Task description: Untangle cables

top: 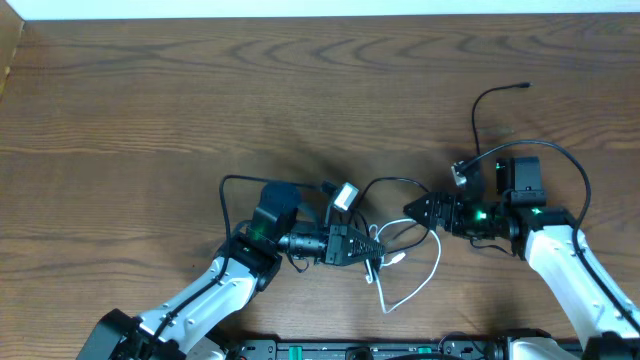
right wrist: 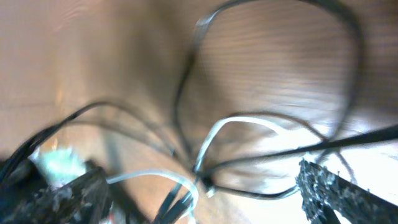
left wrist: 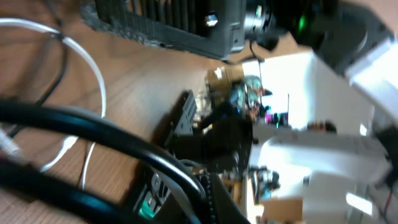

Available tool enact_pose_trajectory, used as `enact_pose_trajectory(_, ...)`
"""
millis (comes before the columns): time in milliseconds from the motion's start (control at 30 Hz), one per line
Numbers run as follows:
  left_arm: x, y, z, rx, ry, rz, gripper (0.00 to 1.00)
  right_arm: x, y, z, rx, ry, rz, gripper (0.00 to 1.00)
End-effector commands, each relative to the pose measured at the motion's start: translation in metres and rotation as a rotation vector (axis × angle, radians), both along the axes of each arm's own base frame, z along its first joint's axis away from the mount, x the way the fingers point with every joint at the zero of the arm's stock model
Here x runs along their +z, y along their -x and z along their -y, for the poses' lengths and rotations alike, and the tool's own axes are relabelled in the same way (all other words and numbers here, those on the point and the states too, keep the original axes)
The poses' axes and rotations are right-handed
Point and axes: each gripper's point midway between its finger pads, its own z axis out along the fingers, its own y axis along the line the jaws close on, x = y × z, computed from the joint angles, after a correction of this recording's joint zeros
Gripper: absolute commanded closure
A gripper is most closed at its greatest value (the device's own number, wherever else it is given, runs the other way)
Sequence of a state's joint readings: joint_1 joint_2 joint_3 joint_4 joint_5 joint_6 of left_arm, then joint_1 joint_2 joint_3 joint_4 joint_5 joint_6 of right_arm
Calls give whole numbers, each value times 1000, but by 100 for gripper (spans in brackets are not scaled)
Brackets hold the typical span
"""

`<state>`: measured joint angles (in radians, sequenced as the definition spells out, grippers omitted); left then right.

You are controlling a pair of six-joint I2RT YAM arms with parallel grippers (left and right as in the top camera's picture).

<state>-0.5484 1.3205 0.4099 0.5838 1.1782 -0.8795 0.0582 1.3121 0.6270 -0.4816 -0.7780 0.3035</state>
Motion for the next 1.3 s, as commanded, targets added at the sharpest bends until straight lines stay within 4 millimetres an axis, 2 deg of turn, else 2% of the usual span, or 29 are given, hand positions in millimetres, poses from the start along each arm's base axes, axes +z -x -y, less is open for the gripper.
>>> enact_pose_trajectory(0,15,18,-4,-153,98,167,92,24,17,-17,173,-116,98,4)
enact_pose_trajectory(67,21,22,-4,-185,129,204,92,21,25,-19,199,-110,77,8)
enact_pose_trajectory(133,28,26,-5,-215,164,243,92,19,32,-21,223,-107,65,15)
enact_pose_trajectory(367,49,24,-3,-220,227,331,92,16,50,-41,322,-90,49,22)
enact_pose_trajectory(500,50,24,-3,-220,231,335,92,6,48,-45,298,-10,26,25)
enact_pose_trajectory(800,50,24,-3,-219,229,325,93,7,41,-64,295,10,64,25)
enact_pose_trajectory(1000,50,24,-3,-219,228,321,92,-13,25,-54,188,201,80,25)
enact_pose_trajectory(1167,50,24,-3,-217,221,291,93,-35,7,-21,-3,428,59,24)
enact_pose_trajectory(1267,50,24,-3,-217,222,292,92,-45,5,-5,-87,501,13,23)
